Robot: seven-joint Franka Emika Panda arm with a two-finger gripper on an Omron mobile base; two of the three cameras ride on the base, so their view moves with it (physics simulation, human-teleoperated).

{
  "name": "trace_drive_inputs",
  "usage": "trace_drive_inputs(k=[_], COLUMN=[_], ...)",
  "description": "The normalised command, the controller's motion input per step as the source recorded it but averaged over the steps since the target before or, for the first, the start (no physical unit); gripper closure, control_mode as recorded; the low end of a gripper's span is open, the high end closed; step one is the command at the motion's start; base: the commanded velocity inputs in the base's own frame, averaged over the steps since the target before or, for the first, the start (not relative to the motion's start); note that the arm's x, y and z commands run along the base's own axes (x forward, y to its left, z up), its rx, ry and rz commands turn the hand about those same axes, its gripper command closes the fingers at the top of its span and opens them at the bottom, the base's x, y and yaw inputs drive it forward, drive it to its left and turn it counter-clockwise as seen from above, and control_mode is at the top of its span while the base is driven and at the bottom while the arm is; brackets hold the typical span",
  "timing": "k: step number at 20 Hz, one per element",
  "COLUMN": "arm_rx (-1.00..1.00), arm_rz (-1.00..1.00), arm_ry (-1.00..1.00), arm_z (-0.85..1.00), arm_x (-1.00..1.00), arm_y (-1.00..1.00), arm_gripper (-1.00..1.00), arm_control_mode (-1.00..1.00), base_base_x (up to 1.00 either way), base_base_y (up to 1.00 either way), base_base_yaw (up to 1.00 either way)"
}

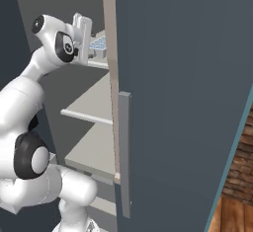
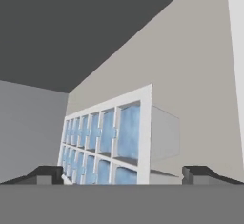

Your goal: Open the freezer door, pick up the ice cube tray from the freezer, and place it on the dining counter.

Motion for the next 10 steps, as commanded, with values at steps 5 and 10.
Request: trace_drive_inputs(k=[5, 10], arm_rx=[0.00, 0.00], arm_rz=[0.00, 0.00], arm_ry=[0.00, 0.00], arm_z=[0.06, 0.00], arm_x=[0.14, 0.25], arm_y=[-0.01, -0.03], arm_gripper=[-1.00, -1.00], arm_control_mode=[-1.00, -1.00], base_base_x=[0.00, 0.00], base_base_y=[0.00, 0.00], base_base_yaw=[0.00, 0.00])
